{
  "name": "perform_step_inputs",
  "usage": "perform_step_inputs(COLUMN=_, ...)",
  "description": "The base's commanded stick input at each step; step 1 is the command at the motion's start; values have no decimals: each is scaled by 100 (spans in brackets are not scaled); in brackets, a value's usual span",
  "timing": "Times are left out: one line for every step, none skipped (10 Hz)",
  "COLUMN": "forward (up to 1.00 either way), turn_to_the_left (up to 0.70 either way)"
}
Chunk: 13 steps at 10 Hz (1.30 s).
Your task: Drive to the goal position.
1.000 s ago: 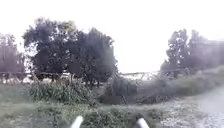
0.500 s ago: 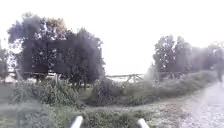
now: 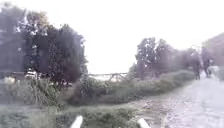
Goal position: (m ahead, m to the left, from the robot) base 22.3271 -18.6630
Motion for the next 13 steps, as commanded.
perform_step_inputs(forward=0, turn_to_the_left=-100)
perform_step_inputs(forward=0, turn_to_the_left=-100)
perform_step_inputs(forward=0, turn_to_the_left=-100)
perform_step_inputs(forward=0, turn_to_the_left=-100)
perform_step_inputs(forward=0, turn_to_the_left=-100)
perform_step_inputs(forward=0, turn_to_the_left=-100)
perform_step_inputs(forward=0, turn_to_the_left=-100)
perform_step_inputs(forward=0, turn_to_the_left=-100)
perform_step_inputs(forward=0, turn_to_the_left=-100)
perform_step_inputs(forward=0, turn_to_the_left=-100)
perform_step_inputs(forward=0, turn_to_the_left=-100)
perform_step_inputs(forward=0, turn_to_the_left=-100)
perform_step_inputs(forward=0, turn_to_the_left=-100)
